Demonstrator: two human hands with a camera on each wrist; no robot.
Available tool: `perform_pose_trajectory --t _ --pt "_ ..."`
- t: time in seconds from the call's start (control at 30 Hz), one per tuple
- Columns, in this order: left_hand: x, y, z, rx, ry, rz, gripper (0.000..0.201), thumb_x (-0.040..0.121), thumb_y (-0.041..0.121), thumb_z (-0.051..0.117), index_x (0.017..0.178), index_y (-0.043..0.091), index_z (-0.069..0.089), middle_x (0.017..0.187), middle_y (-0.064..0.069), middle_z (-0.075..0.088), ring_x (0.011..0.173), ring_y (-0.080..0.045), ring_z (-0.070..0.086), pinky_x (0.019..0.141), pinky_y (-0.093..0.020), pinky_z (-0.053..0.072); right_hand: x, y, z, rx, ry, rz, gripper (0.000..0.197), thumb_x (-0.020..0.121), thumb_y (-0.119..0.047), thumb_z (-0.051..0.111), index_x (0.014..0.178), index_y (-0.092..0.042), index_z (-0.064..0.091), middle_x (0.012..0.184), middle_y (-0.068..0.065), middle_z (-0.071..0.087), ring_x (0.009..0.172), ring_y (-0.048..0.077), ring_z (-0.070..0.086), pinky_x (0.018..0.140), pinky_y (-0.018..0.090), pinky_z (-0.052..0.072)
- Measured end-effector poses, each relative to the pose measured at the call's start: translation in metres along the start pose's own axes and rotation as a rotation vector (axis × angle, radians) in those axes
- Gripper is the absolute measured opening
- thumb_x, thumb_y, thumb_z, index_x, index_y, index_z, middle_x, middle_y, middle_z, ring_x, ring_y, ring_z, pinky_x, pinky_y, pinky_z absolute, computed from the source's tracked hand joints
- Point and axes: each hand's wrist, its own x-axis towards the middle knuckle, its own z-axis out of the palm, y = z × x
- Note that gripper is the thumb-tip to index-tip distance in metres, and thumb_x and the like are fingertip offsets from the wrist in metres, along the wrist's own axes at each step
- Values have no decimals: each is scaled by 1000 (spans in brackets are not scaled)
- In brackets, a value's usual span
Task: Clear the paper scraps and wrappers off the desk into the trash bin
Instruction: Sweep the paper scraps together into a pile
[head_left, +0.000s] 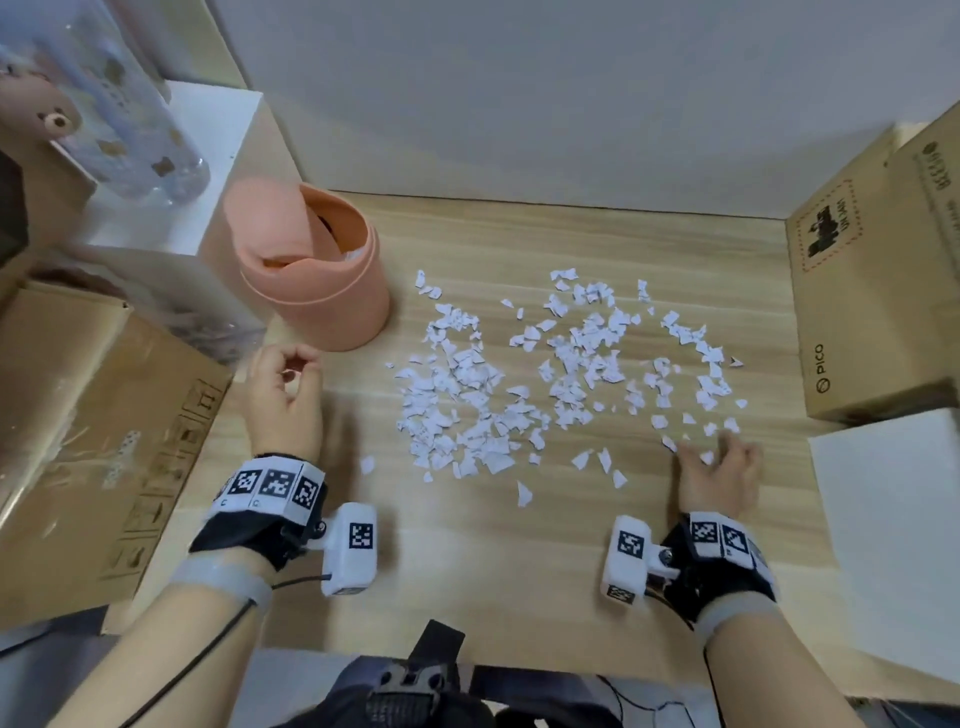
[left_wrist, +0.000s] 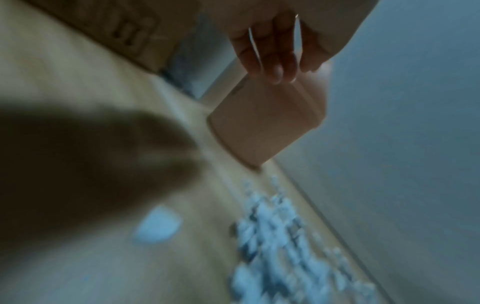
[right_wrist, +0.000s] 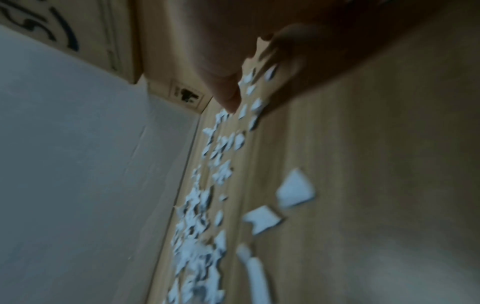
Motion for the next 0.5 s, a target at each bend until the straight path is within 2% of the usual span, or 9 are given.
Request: perform_pose_trajectory --t 0.03,0.1,0.13,0.2,0.27,0.33,0.4,0.43,0.5 --pt "-9 -14 3 44 -42 -90 19 82 12 50 90 25 60 102 0 60 93 -15 55 84 -25 38 -6 7 -3 -17 40 20 56 79 -35 57 130 -17 43 151 5 23 138 26 25 113 48 15" --pt "-27 -39 9 144 -149 -205 33 84 20 47 114 15 60 132 -10 53 118 -22 52 104 -32 35 -14 17 -5 1 56 -5 61 74 -43 46 128 -16 45 151 7 26 139 25 23 113 47 13" --pt "-35 -46 13 217 -214 -223 40 85 22 45 123 15 55 144 -10 43 132 -25 43 114 -40 25 -16 20 -3 4 40 -66 66 70 -47 40 126 -12 47 149 10 30 138 27 26 112 46 18" --pt "-51 -47 25 433 -342 -221 44 93 24 41 137 22 43 158 -2 21 147 -22 14 118 -45 1 -16 23 3 -15 -18 -199 71 69 -51 33 121 -7 51 145 14 35 136 30 30 110 45 25" --pt "-63 -38 43 534 -476 -157 49 97 35 31 145 28 30 161 6 6 149 -16 -1 116 -42 -8 -17 15 13 -42 -100 -264 64 76 -45 37 126 -7 48 150 13 29 140 28 23 115 44 18" --pt "-73 -27 62 560 -610 -61 60 91 45 18 149 30 17 160 9 -3 147 -10 -9 116 -39 -12 -24 0 28 -52 -204 -344 54 85 -36 42 132 -10 43 154 9 21 143 25 15 118 43 10" --pt "-77 -18 82 562 -763 15 65 87 48 12 149 30 8 157 13 -9 143 -4 -14 114 -37 -16 -36 -22 45 -59 -330 -433 48 91 -28 45 137 -15 36 155 3 16 145 19 7 119 41 1" --pt "-78 -13 91 529 -844 31 66 86 50 11 149 31 6 156 14 -9 141 -1 -15 113 -34 -17 -42 -34 52 -48 -408 -477 48 93 -26 44 139 -17 34 156 0 15 145 17 6 119 39 -3" --pt "-75 0 104 361 -983 -8 64 86 53 13 147 35 10 158 14 0 143 -1 -10 112 -28 -19 -53 -56 61 61 -560 -548 46 94 -24 45 138 -17 35 155 0 19 144 15 10 120 41 2"
